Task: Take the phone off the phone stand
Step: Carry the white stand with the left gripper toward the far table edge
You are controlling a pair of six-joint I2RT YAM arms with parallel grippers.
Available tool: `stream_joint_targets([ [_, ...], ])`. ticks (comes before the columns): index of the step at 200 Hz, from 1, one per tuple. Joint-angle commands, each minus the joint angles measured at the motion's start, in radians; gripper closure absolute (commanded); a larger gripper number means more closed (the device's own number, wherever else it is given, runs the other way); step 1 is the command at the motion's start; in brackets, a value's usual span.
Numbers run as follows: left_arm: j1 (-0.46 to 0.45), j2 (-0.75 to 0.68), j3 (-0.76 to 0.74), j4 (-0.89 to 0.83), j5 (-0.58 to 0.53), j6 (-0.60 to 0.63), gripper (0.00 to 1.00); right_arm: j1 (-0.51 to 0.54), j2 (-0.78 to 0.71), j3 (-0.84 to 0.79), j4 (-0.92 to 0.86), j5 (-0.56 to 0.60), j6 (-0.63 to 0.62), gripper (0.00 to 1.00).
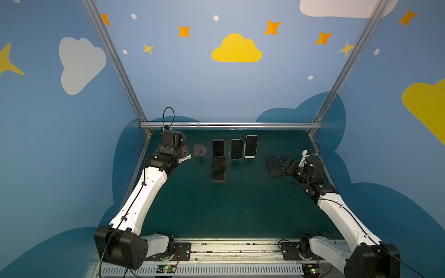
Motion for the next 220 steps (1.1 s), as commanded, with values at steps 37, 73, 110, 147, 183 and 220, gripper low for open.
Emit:
stream_joint_targets([
  [37,0.105,0.348,0.147,0.17,-0.009,0.063,0.41,0.001,-0.007,0.031,-0.02,0.009,0.003,0.14],
  [73,0.155,0.565,0.311,0.121,0.068,0.091,0.41,0.0,-0.037,0.01,0.005,0.003,0.006,0.14],
  [110,0.153,0.755,0.477,0.049,0.059,0.12,0.43,-0.001,-0.029,-0.016,0.057,0.033,-0.007,0.13],
  [147,0.142,0.875,0.607,-0.012,0.027,0.131,0.43,0.0,0.002,0.025,-0.006,0.031,-0.006,0.13],
  [183,0.14,0.903,0.611,-0.001,0.039,0.13,0.43,0.0,0.02,0.037,-0.019,0.019,-0.008,0.13],
  [220,0.135,0.898,0.587,0.015,0.054,0.115,0.42,0.001,0.023,0.043,-0.024,0.039,-0.027,0.13],
])
